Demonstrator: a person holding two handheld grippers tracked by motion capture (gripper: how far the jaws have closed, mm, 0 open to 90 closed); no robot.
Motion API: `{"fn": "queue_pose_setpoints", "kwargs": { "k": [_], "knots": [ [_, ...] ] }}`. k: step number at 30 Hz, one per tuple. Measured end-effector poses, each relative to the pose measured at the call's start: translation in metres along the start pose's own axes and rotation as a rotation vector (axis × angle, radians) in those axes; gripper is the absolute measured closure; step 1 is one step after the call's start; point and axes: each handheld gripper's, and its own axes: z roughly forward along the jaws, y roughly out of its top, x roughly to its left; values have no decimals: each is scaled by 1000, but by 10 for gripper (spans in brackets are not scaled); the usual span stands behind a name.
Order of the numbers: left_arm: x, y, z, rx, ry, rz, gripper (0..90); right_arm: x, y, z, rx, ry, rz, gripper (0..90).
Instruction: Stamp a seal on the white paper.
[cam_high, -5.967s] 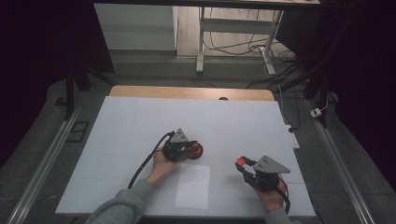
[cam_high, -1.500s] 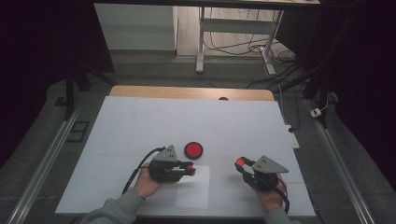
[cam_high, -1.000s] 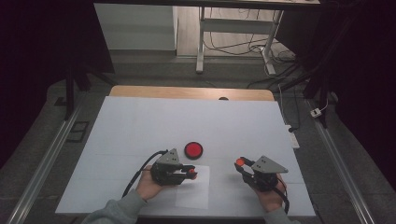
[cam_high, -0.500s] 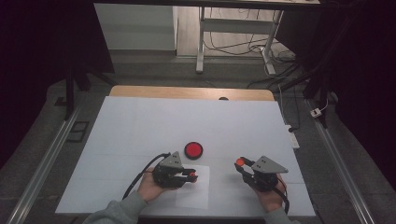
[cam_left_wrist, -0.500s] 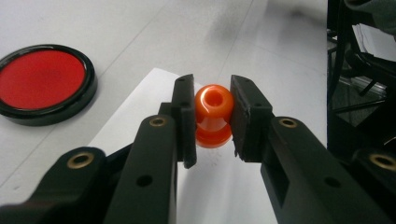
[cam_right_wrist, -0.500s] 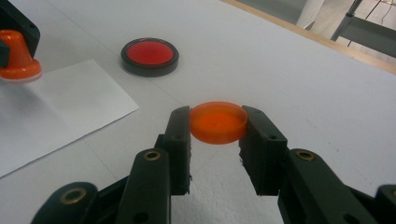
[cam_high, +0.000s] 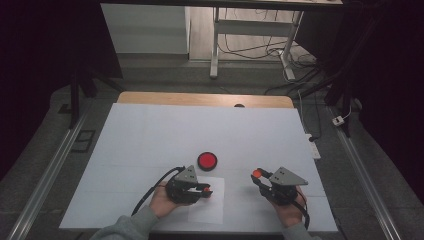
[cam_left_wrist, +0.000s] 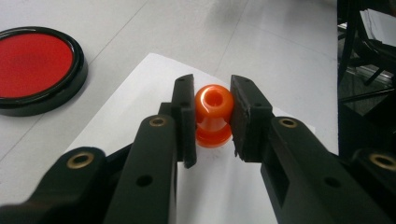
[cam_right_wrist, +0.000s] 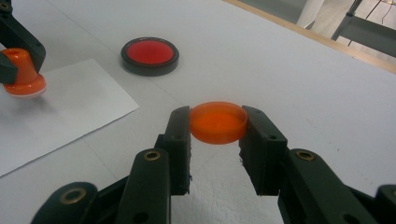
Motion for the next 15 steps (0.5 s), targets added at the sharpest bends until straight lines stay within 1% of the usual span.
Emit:
{"fn": "queue_pose_setpoints", "kwargs": {
  "k": [12,15],
  "knots": [
    [-1,-2,6,16,21,14,724,1,0,0,1,1,-2,640],
    [1,-3,7,17,29,11,724,1,0,0,1,0,-3,640]
  ]
}}
